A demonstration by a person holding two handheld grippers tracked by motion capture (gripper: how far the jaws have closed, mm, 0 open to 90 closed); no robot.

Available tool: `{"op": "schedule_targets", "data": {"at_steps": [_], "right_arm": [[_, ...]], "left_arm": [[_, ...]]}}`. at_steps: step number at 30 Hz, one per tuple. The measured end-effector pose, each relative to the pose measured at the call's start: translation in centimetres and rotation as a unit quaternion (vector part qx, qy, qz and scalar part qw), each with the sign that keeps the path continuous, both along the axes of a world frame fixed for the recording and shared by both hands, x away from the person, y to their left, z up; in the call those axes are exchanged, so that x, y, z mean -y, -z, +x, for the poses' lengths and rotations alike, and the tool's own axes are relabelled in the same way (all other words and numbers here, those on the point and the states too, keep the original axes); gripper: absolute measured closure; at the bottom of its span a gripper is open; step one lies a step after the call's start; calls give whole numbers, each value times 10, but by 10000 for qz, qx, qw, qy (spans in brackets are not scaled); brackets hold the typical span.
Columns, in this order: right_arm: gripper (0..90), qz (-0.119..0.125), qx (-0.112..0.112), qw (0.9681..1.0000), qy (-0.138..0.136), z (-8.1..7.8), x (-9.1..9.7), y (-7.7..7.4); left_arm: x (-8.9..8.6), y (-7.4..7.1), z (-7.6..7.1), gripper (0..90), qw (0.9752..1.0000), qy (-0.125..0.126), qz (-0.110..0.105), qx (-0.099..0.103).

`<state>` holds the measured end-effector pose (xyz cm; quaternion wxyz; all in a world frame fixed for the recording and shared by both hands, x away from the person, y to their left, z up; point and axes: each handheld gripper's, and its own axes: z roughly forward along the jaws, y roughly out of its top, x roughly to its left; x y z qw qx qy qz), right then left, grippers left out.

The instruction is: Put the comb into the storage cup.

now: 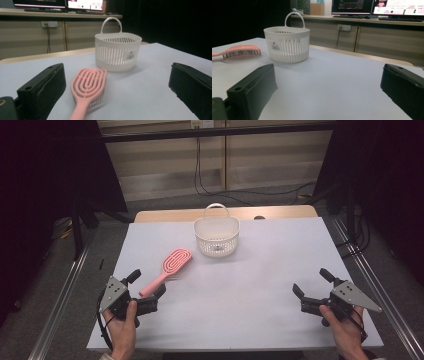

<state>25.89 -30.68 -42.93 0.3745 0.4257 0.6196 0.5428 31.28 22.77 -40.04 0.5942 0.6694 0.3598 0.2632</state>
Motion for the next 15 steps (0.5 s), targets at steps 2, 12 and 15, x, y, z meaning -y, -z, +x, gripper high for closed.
{"op": "schedule_targets", "data": {"at_steps": [2,12,15], "right_arm": [[0,6,-1,10000,-1,0,0,0],[0,71,-16,10000,4,1,1,0],[0,85,51,9999,25,0,1,-1]], "left_arm": [[2,-2,1,9,9999,5,2,107],[3,-4,17,16,9994,-3,201,281],[3,-5,22,16,9993,-42,159,324]]}}
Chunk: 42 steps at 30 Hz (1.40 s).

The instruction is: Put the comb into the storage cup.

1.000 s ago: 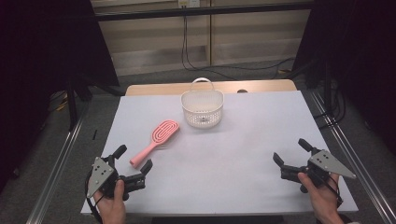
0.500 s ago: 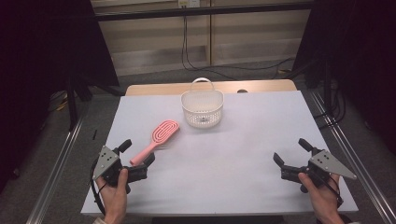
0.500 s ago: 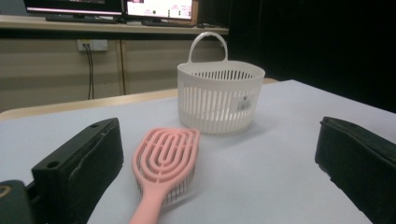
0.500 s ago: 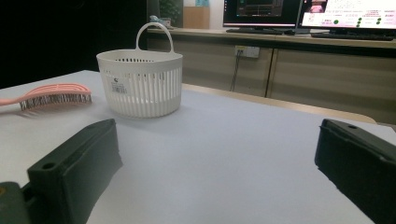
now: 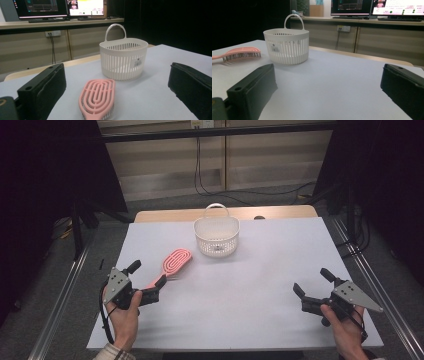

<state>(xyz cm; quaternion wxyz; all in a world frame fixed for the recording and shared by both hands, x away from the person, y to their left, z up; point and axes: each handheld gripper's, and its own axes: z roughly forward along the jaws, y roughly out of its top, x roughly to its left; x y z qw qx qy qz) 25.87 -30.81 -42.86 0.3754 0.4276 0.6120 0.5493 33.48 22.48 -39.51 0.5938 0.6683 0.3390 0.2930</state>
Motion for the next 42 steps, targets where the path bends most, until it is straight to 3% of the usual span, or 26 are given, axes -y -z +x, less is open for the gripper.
{"op": "schedule_targets", "data": {"at_steps": [3,5,8,16,18,20,23,26,28,31,35,39,42], "right_arm": [[0,7,-7,10000,-9,0,0,0],[0,39,-7,10000,-22,0,0,0],[0,57,-23,10000,-34,-1,1,0],[0,53,3,10000,-16,-3,1,-1],[0,54,26,10000,-15,-4,0,-2],[0,49,32,10000,-9,-4,0,-2],[0,32,40,10000,-50,-3,-1,-1],[0,19,49,10000,-70,-3,-1,-1],[0,11,22,10000,-91,-3,-1,-1],[0,-42,22,9999,-103,-2,-2,-1],[0,-34,34,9999,-118,-2,-3,-1],[0,-20,49,9999,-127,-2,-3,-1],[0,-6,75,9999,-140,-3,-2,-2]], "left_arm": [[3,-2,2,14,9999,-18,36,-138],[5,-3,2,9,9999,51,90,-62],[8,-6,5,6,9998,110,25,-155],[18,-12,8,13,9994,288,87,142],[18,-12,11,15,9994,234,137,198],[17,-14,13,15,9995,281,-34,150],[16,-15,16,18,9994,220,145,209],[14,-13,22,15,9996,88,141,210],[14,-13,27,14,9998,98,114,148],[11,-14,33,22,9994,157,279,105],[10,-17,39,13,9994,224,267,-24],[10,-17,45,18,9990,242,368,12],[12,-16,49,15,9989,261,374,-94]]}}
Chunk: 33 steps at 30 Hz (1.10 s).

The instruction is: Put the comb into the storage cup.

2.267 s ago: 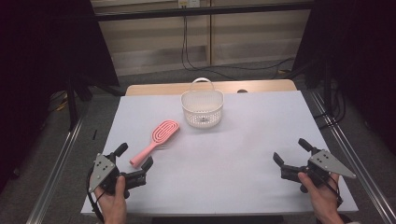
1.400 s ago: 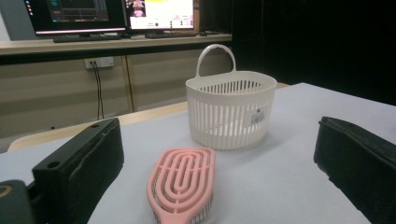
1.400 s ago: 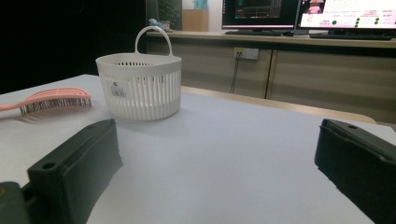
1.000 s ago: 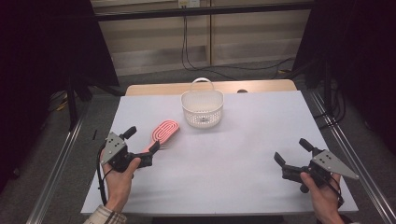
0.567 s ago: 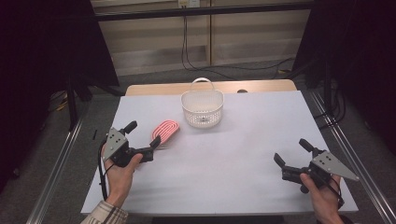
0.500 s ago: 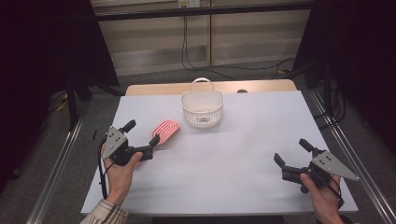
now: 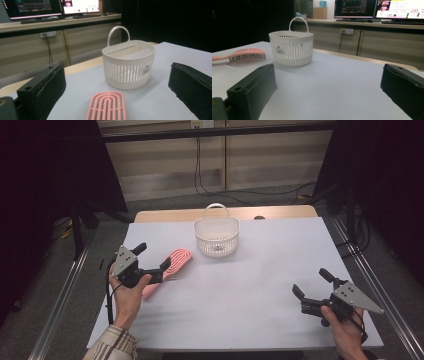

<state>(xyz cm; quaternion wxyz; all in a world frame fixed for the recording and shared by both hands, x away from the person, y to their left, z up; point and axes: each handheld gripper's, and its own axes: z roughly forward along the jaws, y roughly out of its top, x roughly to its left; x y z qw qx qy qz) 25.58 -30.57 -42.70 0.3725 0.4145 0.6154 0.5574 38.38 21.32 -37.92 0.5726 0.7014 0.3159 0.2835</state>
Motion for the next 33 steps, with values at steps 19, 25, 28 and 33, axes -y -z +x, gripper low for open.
{"op": "schedule_targets", "data": {"at_steps": [19,25,28,33], "right_arm": [[0,-50,-30,10000,-53,0,-1,1],[0,-71,-28,10000,-48,1,-1,1],[0,-68,-38,9999,-84,1,-2,1],[0,-91,-32,9999,-97,1,-3,1]], "left_arm": [[0,4,39,35,9985,-189,60,-509],[3,6,46,67,9973,-39,250,-696],[3,7,54,67,9953,148,348,-891],[5,7,63,67,9911,403,480,-1174]]}}
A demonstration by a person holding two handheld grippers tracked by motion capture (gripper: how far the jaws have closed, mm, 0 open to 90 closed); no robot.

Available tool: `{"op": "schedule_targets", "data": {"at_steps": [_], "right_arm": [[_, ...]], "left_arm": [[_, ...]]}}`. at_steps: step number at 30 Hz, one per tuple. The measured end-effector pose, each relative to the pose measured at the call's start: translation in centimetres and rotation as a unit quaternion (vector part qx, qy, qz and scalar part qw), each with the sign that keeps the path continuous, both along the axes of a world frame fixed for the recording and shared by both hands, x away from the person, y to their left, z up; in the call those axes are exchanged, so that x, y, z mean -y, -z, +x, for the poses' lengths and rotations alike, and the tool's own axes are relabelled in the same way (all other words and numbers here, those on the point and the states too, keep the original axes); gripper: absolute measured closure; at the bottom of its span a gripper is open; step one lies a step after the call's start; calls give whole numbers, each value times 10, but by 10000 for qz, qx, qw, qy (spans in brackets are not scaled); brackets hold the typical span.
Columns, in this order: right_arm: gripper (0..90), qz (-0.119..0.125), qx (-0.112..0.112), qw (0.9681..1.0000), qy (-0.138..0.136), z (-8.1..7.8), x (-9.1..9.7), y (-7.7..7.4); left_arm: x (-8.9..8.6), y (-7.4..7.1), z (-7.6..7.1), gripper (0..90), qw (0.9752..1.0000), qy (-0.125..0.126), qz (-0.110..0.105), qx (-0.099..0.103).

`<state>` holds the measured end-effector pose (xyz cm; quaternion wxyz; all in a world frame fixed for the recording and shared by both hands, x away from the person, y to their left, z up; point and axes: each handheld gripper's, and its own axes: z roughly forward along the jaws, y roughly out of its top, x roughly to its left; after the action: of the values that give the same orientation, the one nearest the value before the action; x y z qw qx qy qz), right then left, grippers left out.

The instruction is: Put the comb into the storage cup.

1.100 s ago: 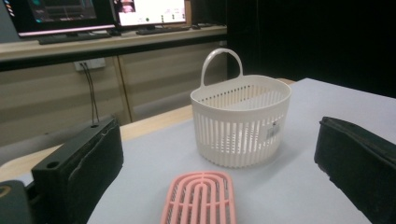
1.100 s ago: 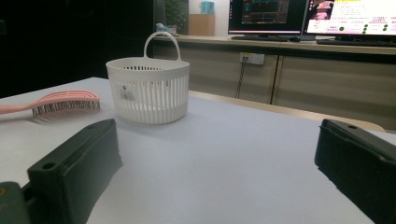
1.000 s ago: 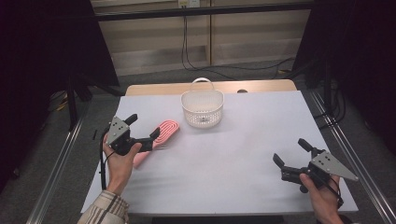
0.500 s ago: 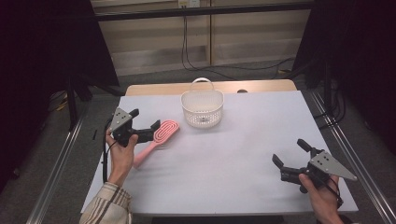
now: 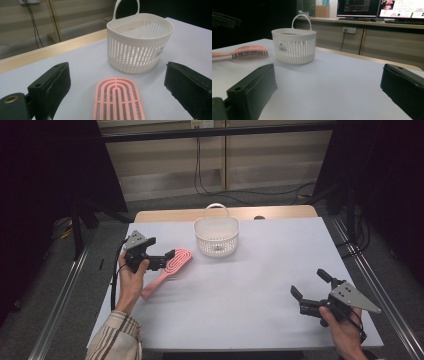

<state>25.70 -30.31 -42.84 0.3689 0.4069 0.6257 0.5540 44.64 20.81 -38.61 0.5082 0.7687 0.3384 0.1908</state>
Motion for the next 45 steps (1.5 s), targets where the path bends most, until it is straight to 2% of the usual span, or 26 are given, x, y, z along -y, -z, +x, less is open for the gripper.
{"op": "schedule_targets", "data": {"at_steps": [3,5,10,17,18,22,23,28,31,33,35,36,38,40,41,42,43,44,45], "right_arm": [[0,4,-8,10000,9,0,0,0],[0,3,-4,10000,-6,0,0,0],[0,22,-6,10000,-29,0,0,0],[0,15,0,10000,-25,0,0,0],[0,11,5,10000,-27,0,0,0],[0,23,-7,10000,-15,-1,0,-1],[0,20,-9,10000,-18,-1,0,-1],[0,5,-7,10000,-19,-1,0,-1],[0,9,-6,10000,-26,-1,0,-1],[0,3,4,10000,-35,-1,0,-1],[0,-4,-9,10000,-20,-1,0,0],[0,-7,-10,10000,-15,-1,1,0],[0,-17,-6,10000,-16,-1,0,-1],[0,-38,-2,10000,-48,0,0,0],[0,-49,0,10000,-50,-1,-1,0],[0,-52,3,10000,-59,-1,-1,0],[0,-61,10,10000,-69,-1,-1,0],[0,-55,-4,10000,-65,-1,-1,0],[0,-37,-2,10000,-61,0,-1,0]], "left_arm": [[4,-3,4,54,9993,178,106,-306],[6,-4,6,53,9984,205,258,-453],[9,-6,12,39,9939,328,579,-885],[7,-9,17,23,9921,119,732,-1015],[7,-10,18,24,9914,118,751,-1065],[8,-12,23,45,9864,243,1083,-1208],[8,-12,23,45,9862,211,1126,-1196],[9,-14,28,56,9832,286,1095,-1431],[10,-13,32,56,9780,423,1170,-1673],[12,-12,33,57,9759,338,1330,-1696],[13,-11,34,57,9739,419,1362,-1769],[14,-10,35,57,9717,436,1435,-1825],[17,-8,38,57,9657,504,1560,-2016],[21,-7,40,56,9637,429,1493,-2170],[22,-7,41,56,9610,520,1598,-2196],[23,-7,41,57,9600,506,1659,-2199],[25,-6,41,55,9606,493,1630,-2199],[24,-6,42,52,9585,555,1697,-2225],[25,-6,42,54,9593,505,1663,-2223]]}}
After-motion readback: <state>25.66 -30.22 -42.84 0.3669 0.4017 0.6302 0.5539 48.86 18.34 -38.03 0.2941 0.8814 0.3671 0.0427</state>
